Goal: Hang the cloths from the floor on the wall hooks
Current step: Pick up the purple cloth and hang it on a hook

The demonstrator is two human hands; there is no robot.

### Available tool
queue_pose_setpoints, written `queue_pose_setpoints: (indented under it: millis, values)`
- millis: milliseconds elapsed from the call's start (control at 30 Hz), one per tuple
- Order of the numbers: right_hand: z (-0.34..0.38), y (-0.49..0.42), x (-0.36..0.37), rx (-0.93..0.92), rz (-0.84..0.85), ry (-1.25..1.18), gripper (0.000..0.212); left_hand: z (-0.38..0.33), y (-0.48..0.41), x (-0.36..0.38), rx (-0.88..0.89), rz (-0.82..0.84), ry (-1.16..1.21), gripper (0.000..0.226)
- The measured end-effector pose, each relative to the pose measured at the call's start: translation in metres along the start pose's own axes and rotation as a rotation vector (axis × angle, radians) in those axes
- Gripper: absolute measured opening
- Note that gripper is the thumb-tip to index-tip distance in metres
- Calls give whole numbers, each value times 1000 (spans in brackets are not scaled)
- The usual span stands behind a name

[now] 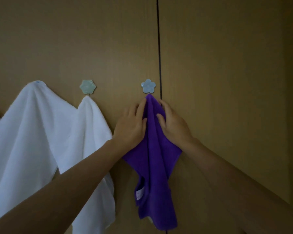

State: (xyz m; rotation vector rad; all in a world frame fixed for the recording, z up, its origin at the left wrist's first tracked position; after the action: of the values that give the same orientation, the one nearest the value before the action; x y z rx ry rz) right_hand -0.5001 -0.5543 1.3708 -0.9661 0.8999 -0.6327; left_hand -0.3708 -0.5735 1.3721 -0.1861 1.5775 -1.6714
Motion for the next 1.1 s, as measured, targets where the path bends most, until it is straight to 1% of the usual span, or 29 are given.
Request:
queue_pose_setpoints:
  millis: [67,133,300,467,633,733,800,867,933,1033,1100]
  values:
    - [2,1,-6,-13,-12,70,51,-3,0,-7,16,-13,-175,56]
    - [2,2,-7,-3,3,139,54,-5,1,-12,22,-4,-263,58]
    - [9,7,-14,-48,-15,308,60,-8,7,-20,8,63,-365,64]
    - [17,29,-18,-142,-13,391,67,-5,27,-27,-60,107,-395,70]
    - [19,56,-7,-147,47,330,69,-10,57,-33,-125,171,-461,68]
    - [21,73,10,-164,93,289,70,-16,80,-39,-123,200,-538,67]
    - [27,83,20,-183,83,292,71,-17,97,-44,-130,233,-588,67]
    - [39,92,27,-210,54,307,72,-15,115,-51,-141,272,-634,68]
    - [55,100,35,-236,59,306,72,-12,131,-64,-150,290,-668,68]
    - [85,116,48,-276,99,267,71,-6,161,-91,-183,300,-722,68]
    - [107,130,61,-290,161,225,71,-2,184,-112,-205,319,-771,67]
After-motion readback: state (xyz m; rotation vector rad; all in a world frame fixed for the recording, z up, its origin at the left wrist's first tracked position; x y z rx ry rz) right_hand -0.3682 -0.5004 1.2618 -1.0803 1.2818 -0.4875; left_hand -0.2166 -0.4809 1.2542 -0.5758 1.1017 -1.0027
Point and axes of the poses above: each hand's wrist, its own y-axis away from the middle knuckle, its own x-axis out of the palm, z = x × y, the point moved 9 cm from there along -y, towards the middle knuckle, and after that the axes turned 6 degrees about x, right-handed, at the moved point
